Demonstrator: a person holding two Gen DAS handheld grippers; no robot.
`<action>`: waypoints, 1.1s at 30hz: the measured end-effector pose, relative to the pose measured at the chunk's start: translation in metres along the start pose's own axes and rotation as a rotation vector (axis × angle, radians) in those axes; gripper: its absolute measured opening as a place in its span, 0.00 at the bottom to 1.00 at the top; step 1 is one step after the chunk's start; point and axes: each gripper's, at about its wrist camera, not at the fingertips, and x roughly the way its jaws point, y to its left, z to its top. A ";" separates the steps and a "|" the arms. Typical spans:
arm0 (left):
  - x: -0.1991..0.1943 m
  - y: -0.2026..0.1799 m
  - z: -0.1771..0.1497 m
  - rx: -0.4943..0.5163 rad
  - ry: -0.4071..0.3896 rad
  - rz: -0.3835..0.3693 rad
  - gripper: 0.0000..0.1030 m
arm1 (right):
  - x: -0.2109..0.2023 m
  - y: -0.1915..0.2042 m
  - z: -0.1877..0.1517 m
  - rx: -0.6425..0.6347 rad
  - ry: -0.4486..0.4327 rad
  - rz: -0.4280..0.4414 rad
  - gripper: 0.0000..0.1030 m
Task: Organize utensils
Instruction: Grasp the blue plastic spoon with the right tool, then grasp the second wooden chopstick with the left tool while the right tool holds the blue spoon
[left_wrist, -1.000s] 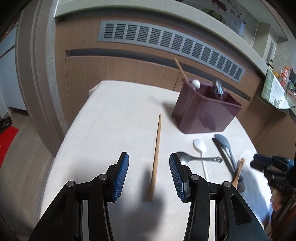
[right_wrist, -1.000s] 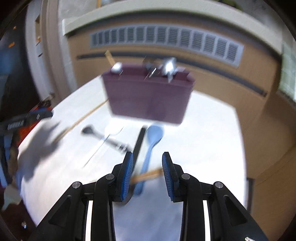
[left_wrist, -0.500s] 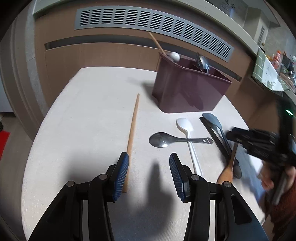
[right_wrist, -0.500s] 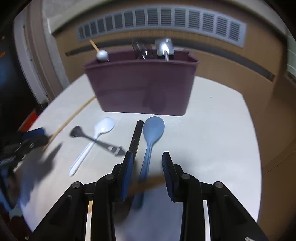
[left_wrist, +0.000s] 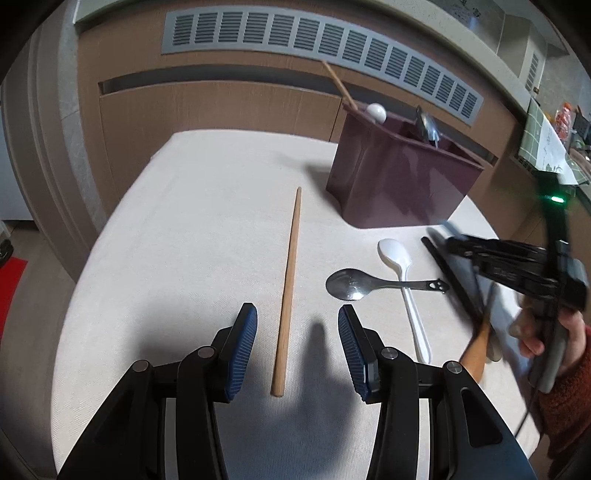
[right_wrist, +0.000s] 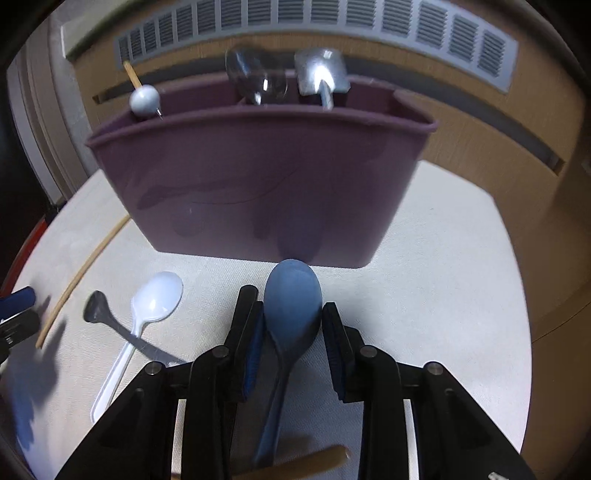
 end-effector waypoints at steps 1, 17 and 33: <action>0.003 0.000 0.000 0.000 0.008 0.005 0.46 | -0.008 0.000 -0.004 -0.002 -0.026 -0.007 0.27; 0.011 -0.029 0.009 0.048 0.027 -0.103 0.55 | -0.080 -0.005 -0.054 -0.051 -0.113 -0.049 0.25; 0.022 -0.031 0.035 0.039 0.012 -0.055 0.55 | -0.077 -0.029 -0.073 0.024 -0.077 -0.045 0.25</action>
